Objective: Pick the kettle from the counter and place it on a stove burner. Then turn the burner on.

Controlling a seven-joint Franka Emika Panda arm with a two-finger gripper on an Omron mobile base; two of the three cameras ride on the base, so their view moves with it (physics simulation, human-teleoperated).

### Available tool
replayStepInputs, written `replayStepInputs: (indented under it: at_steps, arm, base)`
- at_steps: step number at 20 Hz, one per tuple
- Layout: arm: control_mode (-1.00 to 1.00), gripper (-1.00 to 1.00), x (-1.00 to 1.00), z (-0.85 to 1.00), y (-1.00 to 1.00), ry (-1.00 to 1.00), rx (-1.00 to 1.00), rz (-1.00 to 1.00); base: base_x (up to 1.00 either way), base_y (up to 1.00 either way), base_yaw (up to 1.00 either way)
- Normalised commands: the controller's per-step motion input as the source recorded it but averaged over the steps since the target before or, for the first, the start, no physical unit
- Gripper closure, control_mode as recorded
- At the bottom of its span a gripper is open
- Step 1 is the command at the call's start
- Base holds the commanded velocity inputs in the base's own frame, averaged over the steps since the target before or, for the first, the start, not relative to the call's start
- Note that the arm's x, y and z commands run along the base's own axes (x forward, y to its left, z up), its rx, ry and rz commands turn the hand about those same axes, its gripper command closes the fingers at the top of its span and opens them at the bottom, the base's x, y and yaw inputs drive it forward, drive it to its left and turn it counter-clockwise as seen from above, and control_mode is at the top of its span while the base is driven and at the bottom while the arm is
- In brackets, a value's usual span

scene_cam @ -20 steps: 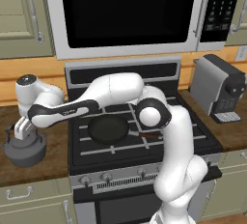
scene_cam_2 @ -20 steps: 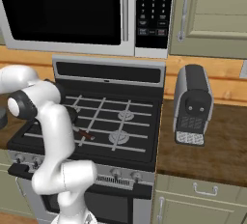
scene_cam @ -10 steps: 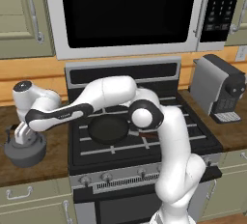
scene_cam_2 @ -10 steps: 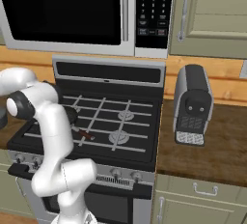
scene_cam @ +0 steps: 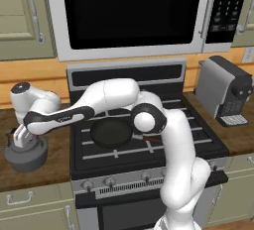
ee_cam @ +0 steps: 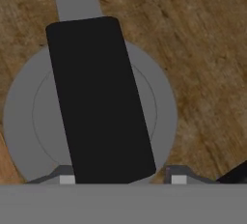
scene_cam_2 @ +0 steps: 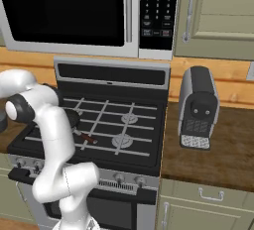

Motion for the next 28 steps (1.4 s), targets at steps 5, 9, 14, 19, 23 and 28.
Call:
replayStepInputs:
  at_steps: [5, 9, 14, 19, 23, 28]
  arm:
    - [-1.0, 1.0, -0.28, 0.07, -0.04, -0.21, 0.0, 0.0]
    - [-1.0, 1.0, -0.74, 0.51, -0.41, -0.64, 0.0, 0.0]
    - [-1.0, 1.0, -0.62, 0.73, -0.63, -0.87, 0.0, 0.0]
    - [-1.0, 1.0, -0.1, 0.7, -0.95, -0.61, 0.01, -0.12]
    - [-1.0, 1.0, 0.01, 0.73, -1.0, -0.34, 0.05, -0.23]
    - [-1.0, 1.0, 0.11, 0.5, -1.0, -0.08, 0.14, -0.36]
  base:
    - [0.0, 0.0, 0.0]
    - [0.0, 0.0, 0.0]
    - [0.0, 0.0, 0.0]
    - [0.0, 0.0, 0.0]
    - [0.0, 0.0, 0.0]
    - [0.0, 0.0, 0.0]
